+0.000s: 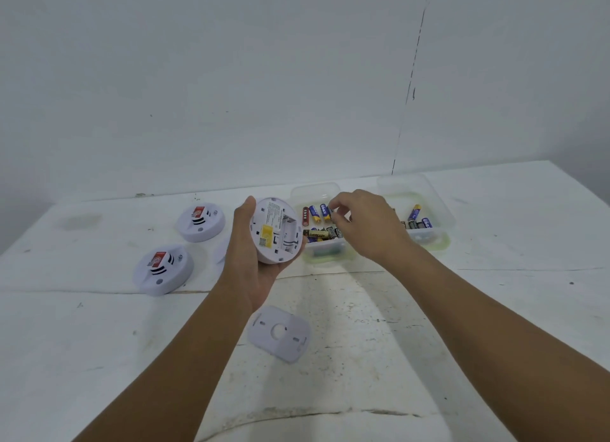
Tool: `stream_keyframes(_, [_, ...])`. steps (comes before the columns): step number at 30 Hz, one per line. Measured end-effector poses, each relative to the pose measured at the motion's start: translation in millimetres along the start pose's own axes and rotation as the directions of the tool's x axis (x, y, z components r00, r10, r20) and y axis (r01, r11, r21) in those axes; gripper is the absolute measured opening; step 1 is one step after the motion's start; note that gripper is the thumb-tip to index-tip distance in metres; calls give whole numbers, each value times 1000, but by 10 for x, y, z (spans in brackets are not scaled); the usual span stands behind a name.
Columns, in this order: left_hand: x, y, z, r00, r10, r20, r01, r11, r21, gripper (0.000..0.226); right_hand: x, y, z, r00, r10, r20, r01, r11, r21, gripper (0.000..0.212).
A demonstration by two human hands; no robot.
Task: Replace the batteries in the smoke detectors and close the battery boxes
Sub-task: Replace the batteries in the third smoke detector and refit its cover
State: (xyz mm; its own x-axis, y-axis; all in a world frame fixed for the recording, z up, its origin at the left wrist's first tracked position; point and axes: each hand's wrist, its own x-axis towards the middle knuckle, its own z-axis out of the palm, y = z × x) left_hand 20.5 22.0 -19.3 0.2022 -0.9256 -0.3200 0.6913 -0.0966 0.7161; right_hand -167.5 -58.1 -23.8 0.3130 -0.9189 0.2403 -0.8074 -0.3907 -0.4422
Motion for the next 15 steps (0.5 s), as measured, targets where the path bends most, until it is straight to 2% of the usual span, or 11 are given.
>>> stream_keyframes(5, [23, 107, -69, 1000, 14, 11, -14, 1000, -4, 37, 166, -106, 6, 987, 53, 153, -36, 993, -111, 23])
stream_keyframes(15, [179, 179, -106, 999, -11, 42, 10, 999, 31, 36, 469, -230, 187, 949, 105, 298, 19, 922, -387, 14])
